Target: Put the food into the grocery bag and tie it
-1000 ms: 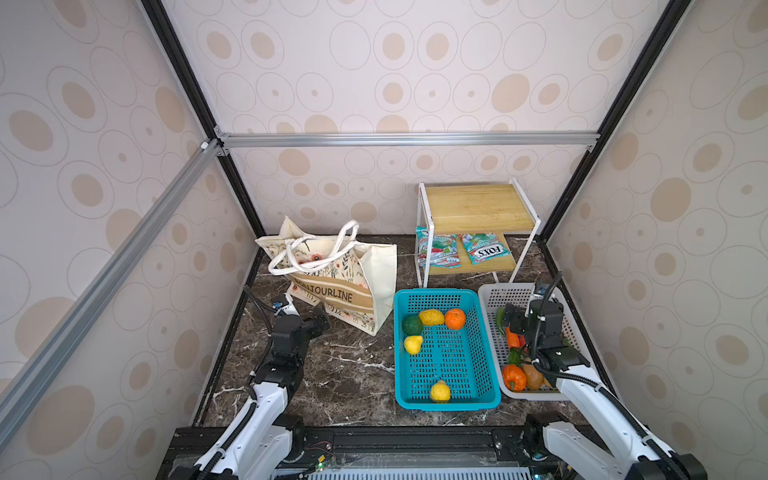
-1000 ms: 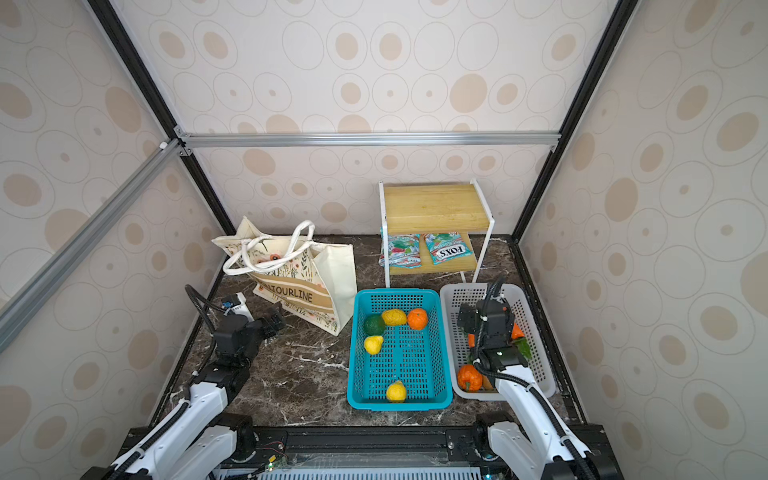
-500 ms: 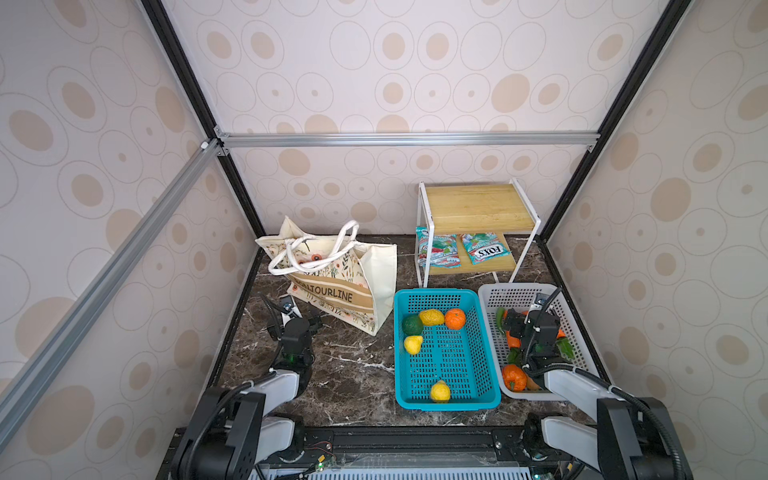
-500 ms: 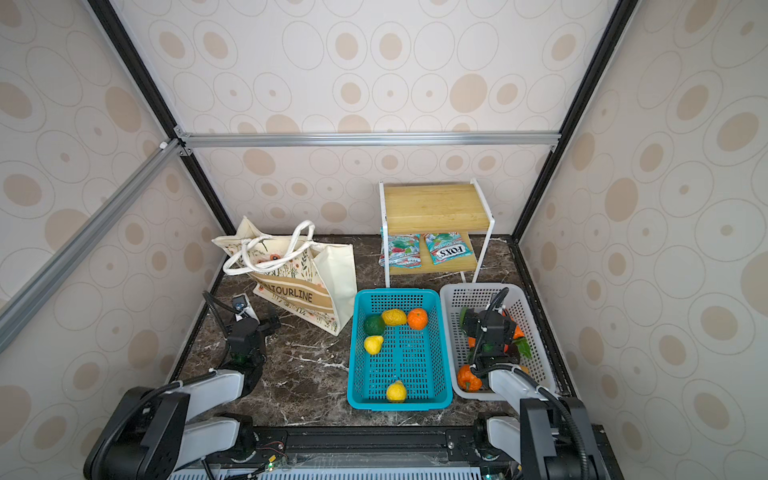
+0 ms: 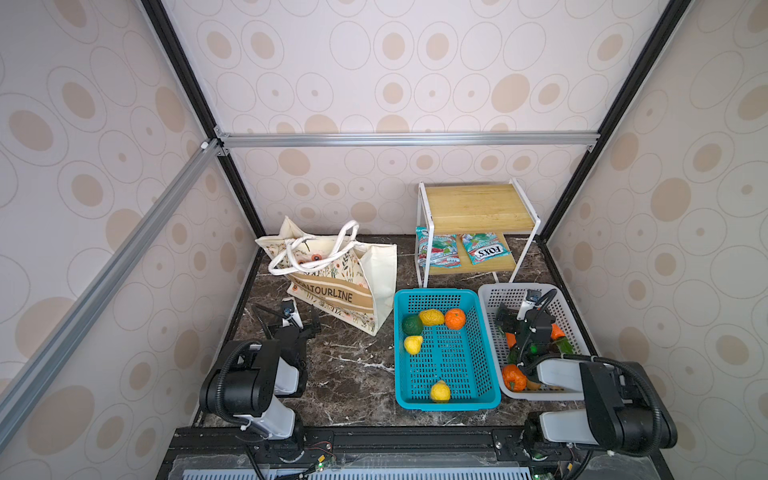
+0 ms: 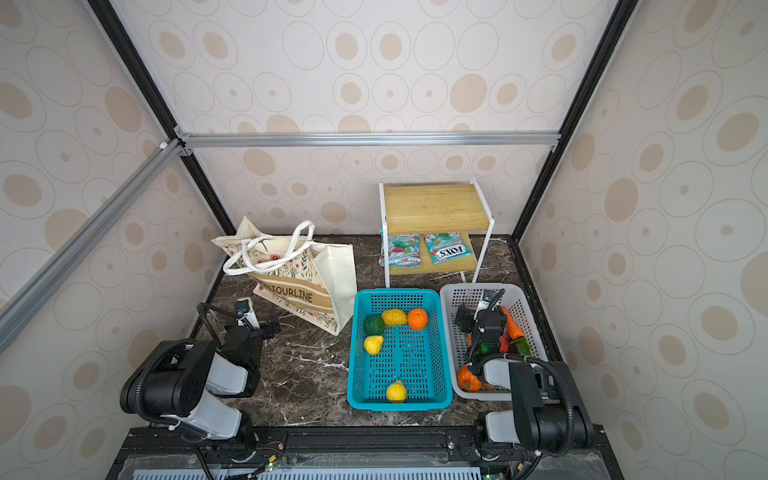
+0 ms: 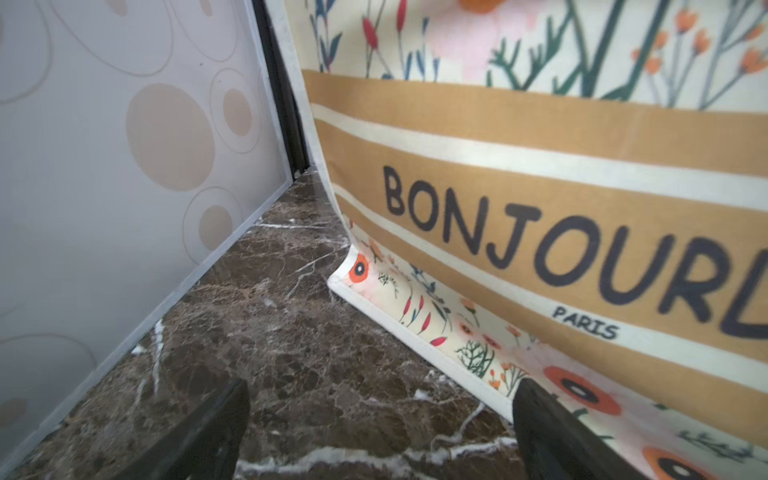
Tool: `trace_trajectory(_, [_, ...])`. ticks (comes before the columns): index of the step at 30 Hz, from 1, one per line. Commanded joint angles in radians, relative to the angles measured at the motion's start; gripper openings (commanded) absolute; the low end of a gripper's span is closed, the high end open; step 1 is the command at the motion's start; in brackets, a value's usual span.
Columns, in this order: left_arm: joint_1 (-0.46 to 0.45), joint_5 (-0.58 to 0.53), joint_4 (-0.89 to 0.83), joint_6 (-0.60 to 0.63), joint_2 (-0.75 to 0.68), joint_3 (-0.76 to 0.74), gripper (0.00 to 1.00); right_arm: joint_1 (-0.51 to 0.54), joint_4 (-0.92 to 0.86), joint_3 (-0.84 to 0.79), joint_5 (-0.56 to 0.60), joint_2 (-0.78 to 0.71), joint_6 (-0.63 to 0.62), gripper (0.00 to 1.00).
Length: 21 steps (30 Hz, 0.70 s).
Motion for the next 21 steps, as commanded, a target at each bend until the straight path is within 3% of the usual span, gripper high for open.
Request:
trace_trajectory(1, [-0.002,0.123,-0.026,0.068,0.007,0.106,0.99,0.001,0.011,0.052,-0.081,0.087,-0.033,0.99])
trace_trajectory(5, [-0.002,0.121,-0.021,0.065,0.005,0.099,0.99,0.040,-0.100,0.124,-0.050,0.103,-0.072,0.99])
trace_trajectory(21, [-0.006,0.113,-0.015,0.067,0.001,0.096,0.99,0.039,-0.086,0.119,-0.051,0.106,-0.075,0.99])
